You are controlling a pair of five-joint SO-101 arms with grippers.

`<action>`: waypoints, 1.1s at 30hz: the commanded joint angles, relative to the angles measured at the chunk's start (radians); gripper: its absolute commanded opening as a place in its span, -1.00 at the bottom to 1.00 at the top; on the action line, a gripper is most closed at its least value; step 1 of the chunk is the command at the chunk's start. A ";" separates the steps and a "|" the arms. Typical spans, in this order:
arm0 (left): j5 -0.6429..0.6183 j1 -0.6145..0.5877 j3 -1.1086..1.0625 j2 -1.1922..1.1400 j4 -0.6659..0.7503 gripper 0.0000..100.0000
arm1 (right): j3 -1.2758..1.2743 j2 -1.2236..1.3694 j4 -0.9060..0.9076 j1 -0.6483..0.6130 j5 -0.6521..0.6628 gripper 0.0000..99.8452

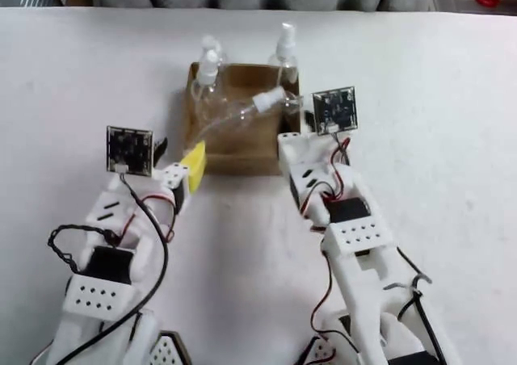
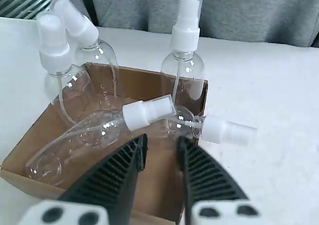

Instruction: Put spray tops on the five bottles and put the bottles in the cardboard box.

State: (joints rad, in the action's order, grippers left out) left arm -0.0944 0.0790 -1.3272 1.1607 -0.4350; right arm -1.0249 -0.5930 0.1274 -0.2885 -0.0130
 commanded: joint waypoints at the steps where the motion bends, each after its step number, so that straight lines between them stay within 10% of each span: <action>1: -0.012 -0.047 0.017 0.016 0.034 -0.56 | 0.038 -0.031 -0.001 0.002 -0.015 -0.92; 14: -0.011 -0.509 0.017 0.022 -0.178 -0.56 | 0.402 0.286 0.094 -0.027 -0.284 -0.97; 22: -0.005 -0.519 -0.120 0.019 0.014 -0.96 | 0.531 0.414 0.162 -0.091 -0.431 -0.96; 33: -0.005 -0.519 -0.146 0.024 0.052 -0.87 | 0.526 0.418 0.120 -0.108 -0.496 -0.80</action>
State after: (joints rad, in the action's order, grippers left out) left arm -0.0974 -0.4304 -1.4776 1.1607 -0.4350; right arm -0.5401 -0.1588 0.2700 -0.3928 -0.4780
